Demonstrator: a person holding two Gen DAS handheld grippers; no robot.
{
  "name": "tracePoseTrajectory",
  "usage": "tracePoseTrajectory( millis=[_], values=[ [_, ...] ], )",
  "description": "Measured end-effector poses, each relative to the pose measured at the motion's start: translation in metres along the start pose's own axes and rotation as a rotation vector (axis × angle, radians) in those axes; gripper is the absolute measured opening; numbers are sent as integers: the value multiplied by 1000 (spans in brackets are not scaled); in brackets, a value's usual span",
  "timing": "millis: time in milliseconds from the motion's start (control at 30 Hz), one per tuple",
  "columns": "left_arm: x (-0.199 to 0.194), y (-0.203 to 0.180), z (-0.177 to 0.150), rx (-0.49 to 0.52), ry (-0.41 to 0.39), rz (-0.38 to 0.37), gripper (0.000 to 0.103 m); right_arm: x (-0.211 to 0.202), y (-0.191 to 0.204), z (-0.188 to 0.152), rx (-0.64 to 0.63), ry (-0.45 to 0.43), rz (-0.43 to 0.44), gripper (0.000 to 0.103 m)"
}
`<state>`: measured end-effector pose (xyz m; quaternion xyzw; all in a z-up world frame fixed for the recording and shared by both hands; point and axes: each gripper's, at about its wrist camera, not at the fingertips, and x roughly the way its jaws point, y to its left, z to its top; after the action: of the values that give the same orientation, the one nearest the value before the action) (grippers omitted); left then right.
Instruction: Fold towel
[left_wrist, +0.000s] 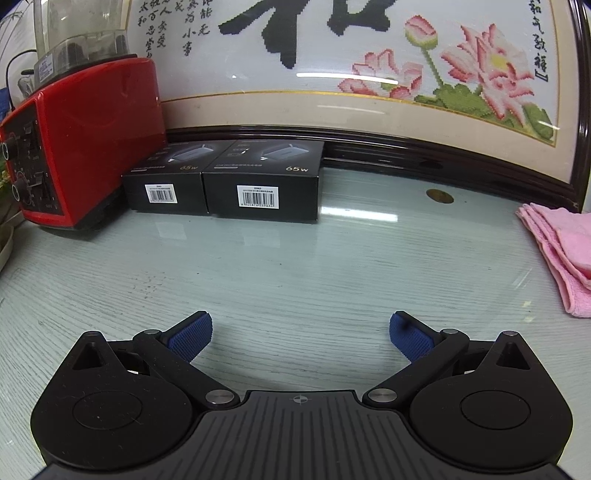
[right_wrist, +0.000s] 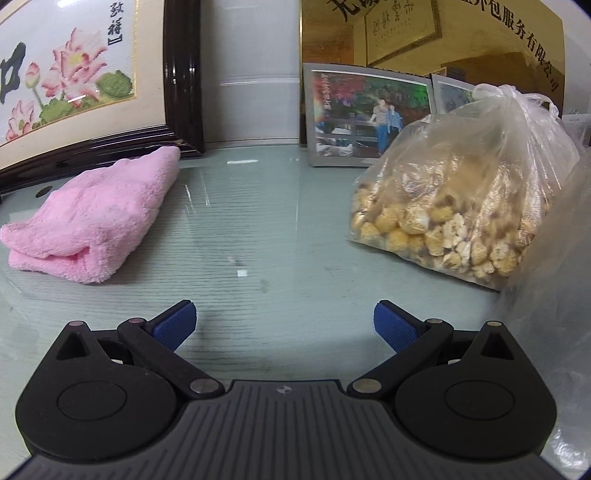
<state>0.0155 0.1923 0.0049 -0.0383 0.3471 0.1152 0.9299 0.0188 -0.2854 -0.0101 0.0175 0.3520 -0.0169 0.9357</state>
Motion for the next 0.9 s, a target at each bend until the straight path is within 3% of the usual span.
tracePoseTrajectory(
  millis=[900],
  values=[
    [0, 4, 1, 0, 1, 6, 103, 1, -2, 2, -1, 2, 5, 103]
  ],
)
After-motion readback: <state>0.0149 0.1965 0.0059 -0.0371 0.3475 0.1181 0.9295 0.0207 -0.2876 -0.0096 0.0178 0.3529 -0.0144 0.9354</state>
